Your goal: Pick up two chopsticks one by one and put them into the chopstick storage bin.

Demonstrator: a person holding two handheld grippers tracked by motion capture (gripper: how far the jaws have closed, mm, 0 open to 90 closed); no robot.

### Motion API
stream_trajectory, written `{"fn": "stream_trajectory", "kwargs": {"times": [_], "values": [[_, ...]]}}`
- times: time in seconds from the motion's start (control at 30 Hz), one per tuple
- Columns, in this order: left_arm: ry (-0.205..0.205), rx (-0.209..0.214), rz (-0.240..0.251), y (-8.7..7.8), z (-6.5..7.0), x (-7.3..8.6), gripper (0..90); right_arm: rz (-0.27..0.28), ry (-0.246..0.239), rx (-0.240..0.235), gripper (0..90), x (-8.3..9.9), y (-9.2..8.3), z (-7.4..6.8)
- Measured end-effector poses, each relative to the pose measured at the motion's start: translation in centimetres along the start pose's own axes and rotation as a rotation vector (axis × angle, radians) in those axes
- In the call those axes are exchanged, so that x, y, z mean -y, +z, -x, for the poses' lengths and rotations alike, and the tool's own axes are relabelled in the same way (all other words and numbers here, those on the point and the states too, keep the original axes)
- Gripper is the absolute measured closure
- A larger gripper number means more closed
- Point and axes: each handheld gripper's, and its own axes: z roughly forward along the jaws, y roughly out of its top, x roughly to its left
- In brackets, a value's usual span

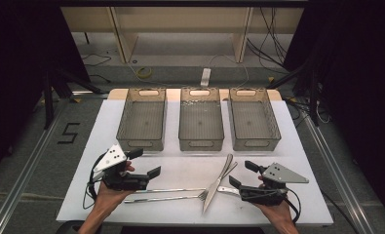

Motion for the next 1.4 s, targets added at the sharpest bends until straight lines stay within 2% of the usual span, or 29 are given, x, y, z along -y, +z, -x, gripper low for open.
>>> {"fn": "stream_trajectory", "kwargs": {"times": [0.03,0.2,0.33,0.43,0.57,0.6,0.63,0.67,0.87,0.93,0.97,1.03,1.17,1.4], "values": [[-0.004,0.003,-0.019,0.1,-0.1,0.0,8.4,-0.003,0.002,-0.001,23.6,0.0,0.0,0.0],[0.0,0.004,-0.042,0.2,-0.1,-0.1,8.4,-0.005,0.005,-0.002,23.8,0.0,0.0,0.0],[-0.014,0.024,-0.067,0.3,-0.2,-0.3,9.0,-0.007,0.005,-0.004,23.8,0.0,0.1,0.0],[0.001,0.028,-0.107,0.5,-0.1,-0.6,11.3,-0.01,0.004,-0.007,24.2,0.0,0.1,0.0],[0.031,0.048,-0.209,1.0,-0.1,-1.2,15.0,-0.02,0.008,-0.017,24.4,0.0,0.1,0.0],[0.047,0.044,-0.243,1.1,0.0,-1.3,15.4,-0.022,0.007,-0.019,24.5,0.0,0.2,0.0],[0.083,0.036,-0.305,1.5,0.1,-1.5,15.5,-0.027,0.008,-0.021,24.5,0.0,0.2,0.0],[0.083,0.036,-0.305,1.5,0.1,-1.5,15.7,-0.027,0.008,-0.021,24.5,0.0,0.2,0.0],[0.165,0.031,-0.438,2.6,0.3,-2.5,19.2,-0.034,0.011,-0.035,24.8,0.0,0.3,0.0],[0.178,0.045,-0.479,3.2,0.1,-2.8,25.0,-0.039,0.013,-0.039,24.9,0.0,0.4,0.0],[0.19,0.057,-0.5,3.5,0.1,-2.9,25.0,-0.039,0.013,-0.039,24.9,0.0,0.4,0.0],[0.211,0.061,-0.546,4.3,0.0,-3.0,29.2,-0.043,0.013,-0.042,25.0,0.1,0.4,0.0],[0.269,0.08,-0.621,5.2,-0.1,-2.8,34.4,-0.049,0.01,-0.046,25.1,0.1,0.4,0.0],[0.297,0.093,-0.739,6.0,0.1,-1.3,41.1,-0.053,0.003,-0.054,25.1,0.1,0.5,-0.1]]}}
